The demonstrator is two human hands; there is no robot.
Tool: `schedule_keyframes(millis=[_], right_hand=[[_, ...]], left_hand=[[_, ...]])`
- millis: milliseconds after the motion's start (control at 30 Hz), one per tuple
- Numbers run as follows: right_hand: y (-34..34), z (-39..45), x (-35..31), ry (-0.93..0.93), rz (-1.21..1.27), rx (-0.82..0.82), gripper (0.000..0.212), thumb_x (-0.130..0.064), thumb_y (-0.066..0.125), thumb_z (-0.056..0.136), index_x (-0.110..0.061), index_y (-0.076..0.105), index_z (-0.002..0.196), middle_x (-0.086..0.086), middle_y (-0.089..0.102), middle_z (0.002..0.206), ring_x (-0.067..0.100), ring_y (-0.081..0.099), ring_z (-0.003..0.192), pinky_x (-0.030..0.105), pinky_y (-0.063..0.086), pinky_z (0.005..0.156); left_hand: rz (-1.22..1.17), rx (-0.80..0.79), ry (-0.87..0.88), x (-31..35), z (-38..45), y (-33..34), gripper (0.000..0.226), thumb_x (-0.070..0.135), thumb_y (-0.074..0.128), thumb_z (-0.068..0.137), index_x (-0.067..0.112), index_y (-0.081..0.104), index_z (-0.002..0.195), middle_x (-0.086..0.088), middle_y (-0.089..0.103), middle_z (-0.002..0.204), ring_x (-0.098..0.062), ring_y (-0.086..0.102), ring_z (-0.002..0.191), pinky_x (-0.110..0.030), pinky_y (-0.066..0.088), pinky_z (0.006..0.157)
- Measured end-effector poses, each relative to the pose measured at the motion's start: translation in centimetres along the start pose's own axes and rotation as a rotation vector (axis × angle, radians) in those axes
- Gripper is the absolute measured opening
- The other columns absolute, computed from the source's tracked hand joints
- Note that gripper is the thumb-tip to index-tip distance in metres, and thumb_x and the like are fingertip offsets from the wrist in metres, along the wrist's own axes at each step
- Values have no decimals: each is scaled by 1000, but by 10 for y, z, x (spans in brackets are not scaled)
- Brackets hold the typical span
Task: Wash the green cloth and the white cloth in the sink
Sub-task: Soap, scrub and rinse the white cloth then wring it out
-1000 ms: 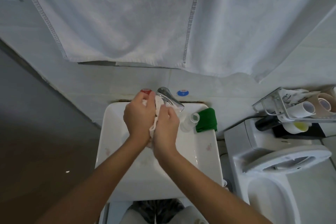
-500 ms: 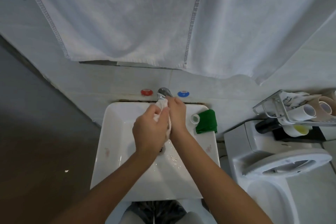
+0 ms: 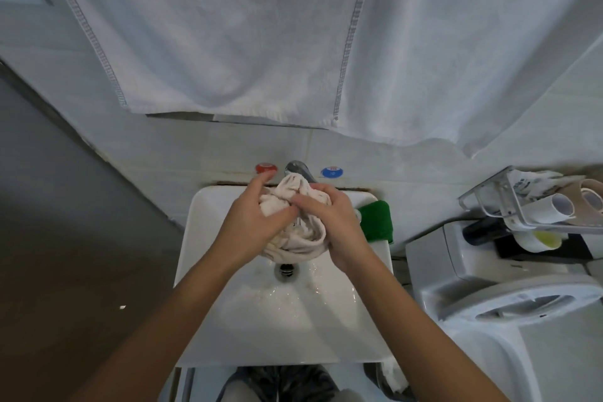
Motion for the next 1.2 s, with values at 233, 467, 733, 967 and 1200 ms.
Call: schedule_keyframes(millis=[233,467,733,967,1200], right_hand=[[1,4,-3,-24,141,-89,26,-13,62,91,4,66,111,29,67,109,38,66,99,46,52,90],[2,12,-3,-44,37,-40,23,-23,66,90,-11,68,109,17,70,110,29,67,103,45,55,92],[5,-6,23,17,39,6,44,-36,65,89,-27,50,129,-5,66,119,8,67,101,18,55,72],[22,-18,54,182,304,-44,38,-15,69,87,-15,61,123,2,73,112,17,70,100,28,57,81],[42,-23,67,308,275,-158,38,-21,66,89,-14,60,126,5,71,116,23,66,109,37,51,98]], left_hand=[[0,-18,55,4,1,1,39,24,81,69,30,57,99,6,50,111,0,58,90,-11,45,74],[-139,11,-3,-3,-1,7,32,14,74,80,24,52,101,6,64,96,-8,65,85,-19,51,67],[-207,264,59,2,4,-20,32,19,62,90,27,55,121,16,63,108,2,61,97,-13,50,77],[-291,345,56,-5,-1,-23,21,15,60,92,19,59,112,7,66,101,-3,64,90,-14,51,67],[-297,435,70,-4,-7,-32,22,15,62,91,16,55,112,2,64,102,-11,62,95,-22,53,75]])
Point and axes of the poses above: each hand's wrist, its own z-axis towards the middle knuckle, its own y-axis out of the palm, x = y × z, the point moved 10 cm from there along z, towards the middle knuckle
